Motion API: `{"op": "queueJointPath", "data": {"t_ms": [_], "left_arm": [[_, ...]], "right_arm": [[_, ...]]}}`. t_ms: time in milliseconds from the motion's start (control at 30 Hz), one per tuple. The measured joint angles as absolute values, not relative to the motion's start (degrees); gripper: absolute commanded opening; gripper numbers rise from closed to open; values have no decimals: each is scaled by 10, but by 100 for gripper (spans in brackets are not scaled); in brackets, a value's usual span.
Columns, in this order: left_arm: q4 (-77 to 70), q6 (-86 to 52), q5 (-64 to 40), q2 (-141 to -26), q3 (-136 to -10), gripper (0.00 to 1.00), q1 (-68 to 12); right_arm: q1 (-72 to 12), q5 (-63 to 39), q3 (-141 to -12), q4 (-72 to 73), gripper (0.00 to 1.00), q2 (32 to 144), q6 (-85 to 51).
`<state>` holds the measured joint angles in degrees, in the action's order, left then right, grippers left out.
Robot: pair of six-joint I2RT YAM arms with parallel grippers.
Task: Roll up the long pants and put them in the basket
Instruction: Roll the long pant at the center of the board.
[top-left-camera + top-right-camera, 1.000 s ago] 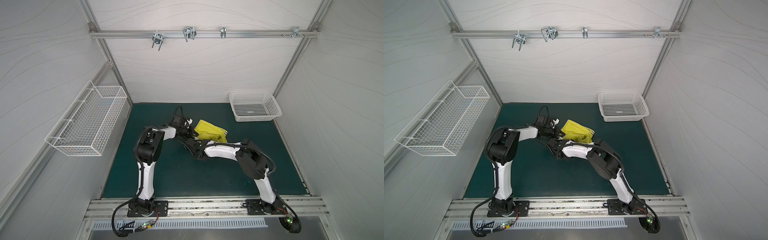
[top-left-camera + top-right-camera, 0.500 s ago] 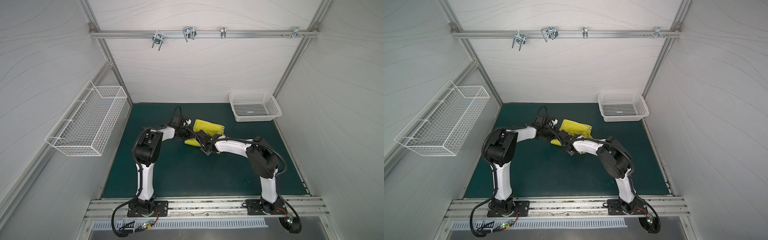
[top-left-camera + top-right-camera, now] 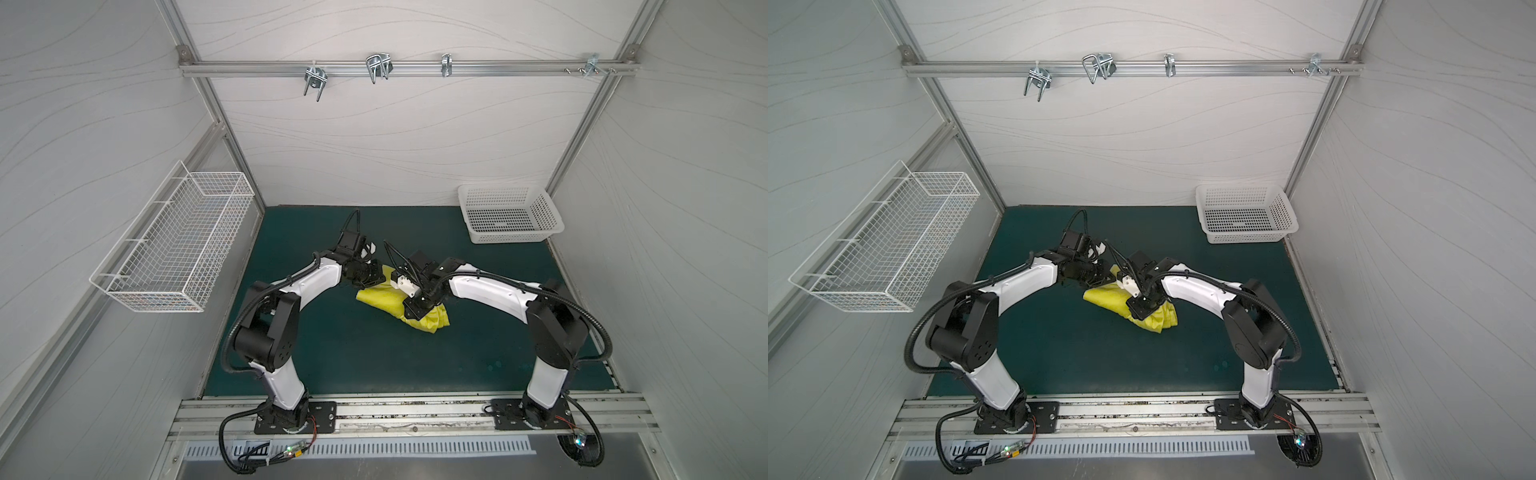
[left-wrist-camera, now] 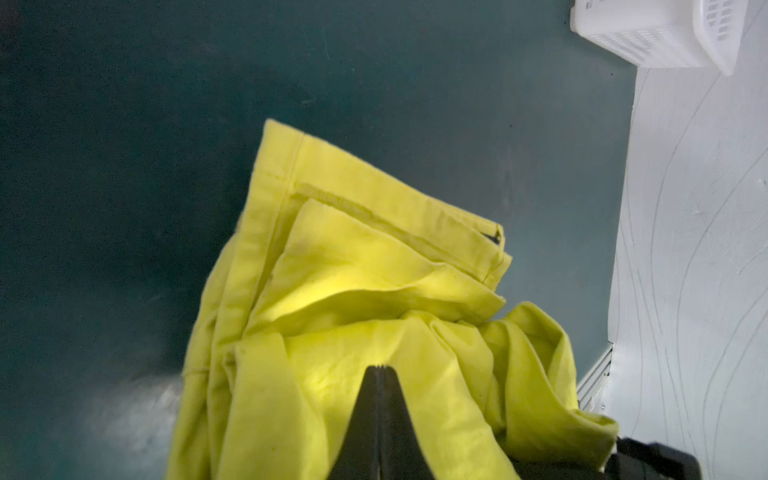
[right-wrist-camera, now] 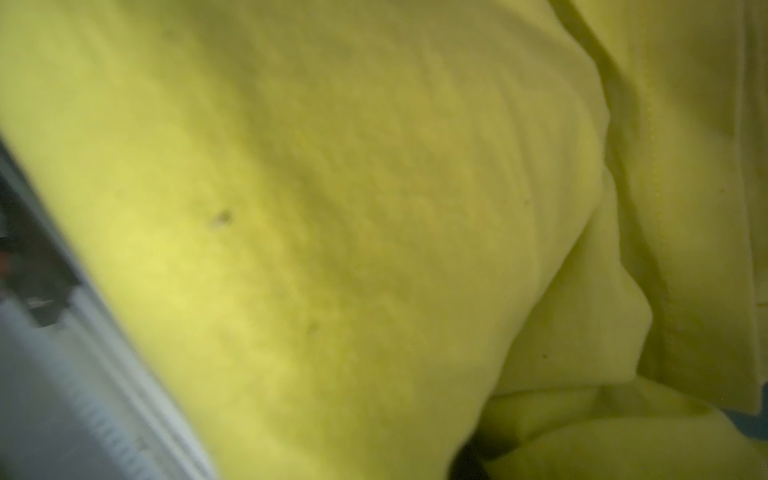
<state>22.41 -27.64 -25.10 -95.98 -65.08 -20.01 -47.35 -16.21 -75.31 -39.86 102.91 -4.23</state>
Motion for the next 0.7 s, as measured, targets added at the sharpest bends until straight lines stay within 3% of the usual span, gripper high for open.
{"op": "queueJointPath", "data": {"t_ms": [167,333,700], "left_arm": [[272,-276,-212,-864,-650,0,-200],[313,-273,-184,-806,-651,0,-199],[333,-269,-165,-828,-653,0,-244]], "right_arm": [[-410,-306,-713,-378,2,1013,-79],[-383,-379,-710,-358,2,1034,-102],[-355,-493,-761,-335,2,1119,-136]]}}
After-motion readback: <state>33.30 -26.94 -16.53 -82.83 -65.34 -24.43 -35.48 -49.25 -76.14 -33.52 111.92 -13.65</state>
